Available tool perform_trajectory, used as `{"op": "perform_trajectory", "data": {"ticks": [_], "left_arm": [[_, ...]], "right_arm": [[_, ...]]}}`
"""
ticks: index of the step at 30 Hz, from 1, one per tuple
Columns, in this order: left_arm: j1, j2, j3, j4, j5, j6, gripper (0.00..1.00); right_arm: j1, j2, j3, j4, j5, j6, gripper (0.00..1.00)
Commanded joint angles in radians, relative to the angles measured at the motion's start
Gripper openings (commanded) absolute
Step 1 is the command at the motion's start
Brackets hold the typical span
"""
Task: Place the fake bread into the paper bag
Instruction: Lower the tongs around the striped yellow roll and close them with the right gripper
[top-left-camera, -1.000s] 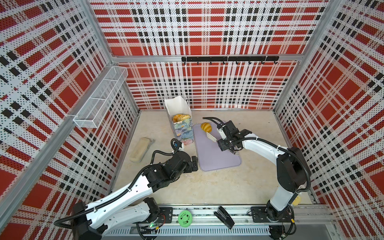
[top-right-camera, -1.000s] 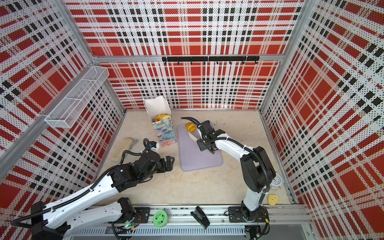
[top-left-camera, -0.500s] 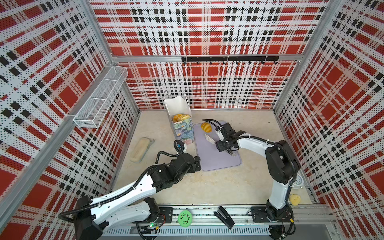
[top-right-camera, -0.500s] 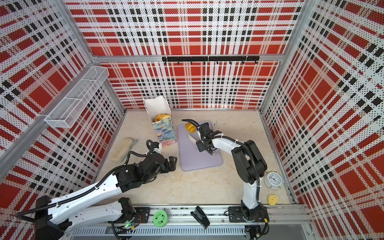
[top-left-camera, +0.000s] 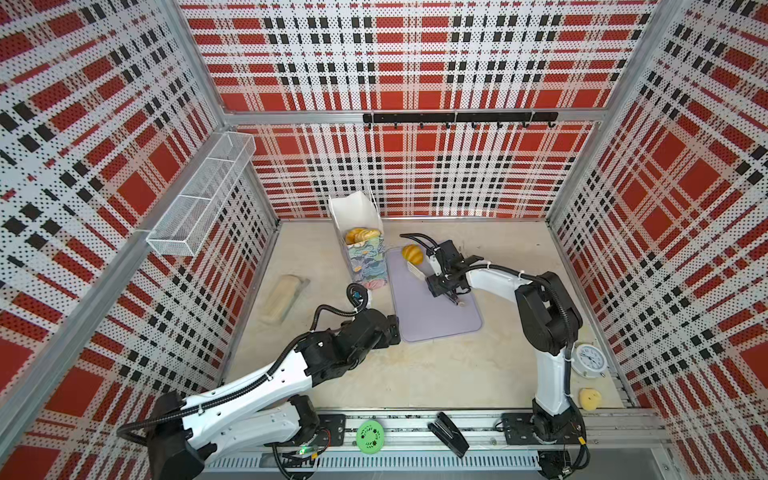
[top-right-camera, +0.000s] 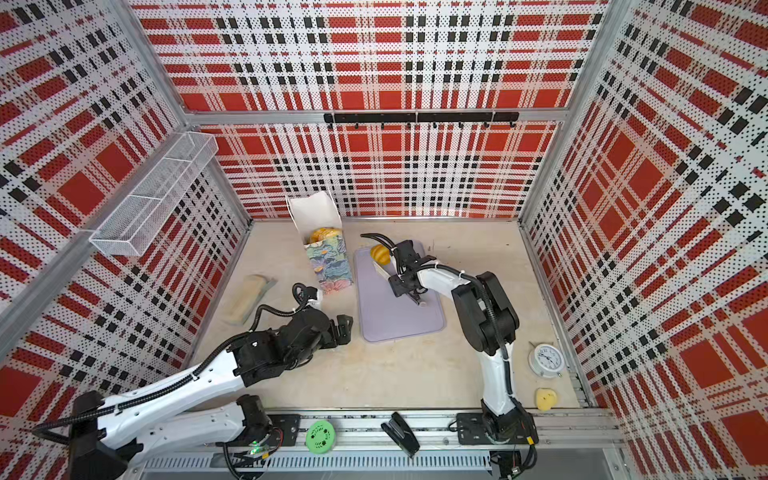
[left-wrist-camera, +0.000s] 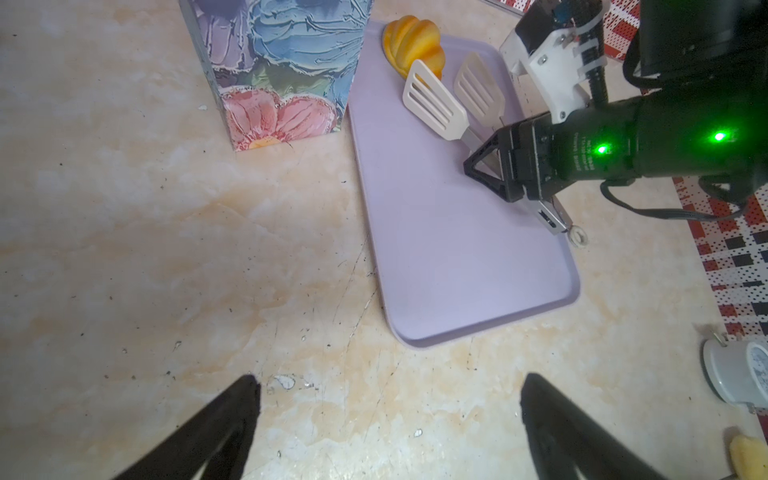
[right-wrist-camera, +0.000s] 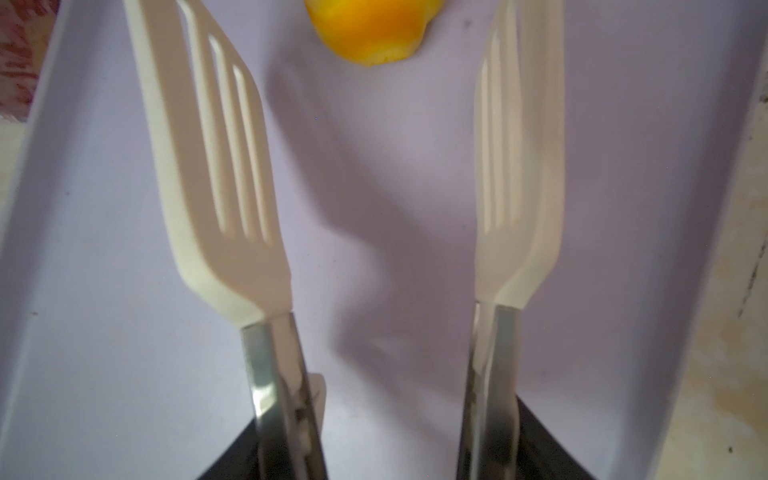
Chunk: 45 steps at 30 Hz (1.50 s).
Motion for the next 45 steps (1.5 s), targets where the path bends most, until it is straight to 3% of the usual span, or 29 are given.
{"op": "perform_trajectory", "data": {"ticks": [1,22,29,36,45], "left_arm": [[-0.008,-0.014,-0.008,0.002,-0.027,-0.017,0.99],[-0.012,-0.004,0.001,0.007,-0.024,-0.013,0.99],[-0.015,0.012,0.01,0.01,-0.024,-0.007,0.99],[-0.015,0.009,0.013,0.01,-0.029,-0.007,0.99],[-0.017,0.012,0.022,0.01,-0.03,-0.002,0.99]], "right_arm": [[-0.004,0.032,0.06,0.044,-0.012,-0.016,0.66],[-0.007,0.162,0.26,-0.054,0.001,-0.032,0.63],[-0.008,0.189,0.299,-0.082,-0.024,-0.04,0.56],[-0.011,0.175,0.291,-0.104,-0.03,-0.058,0.41],[-0.01,0.082,0.198,-0.08,-0.039,-0.05,0.36]]}}
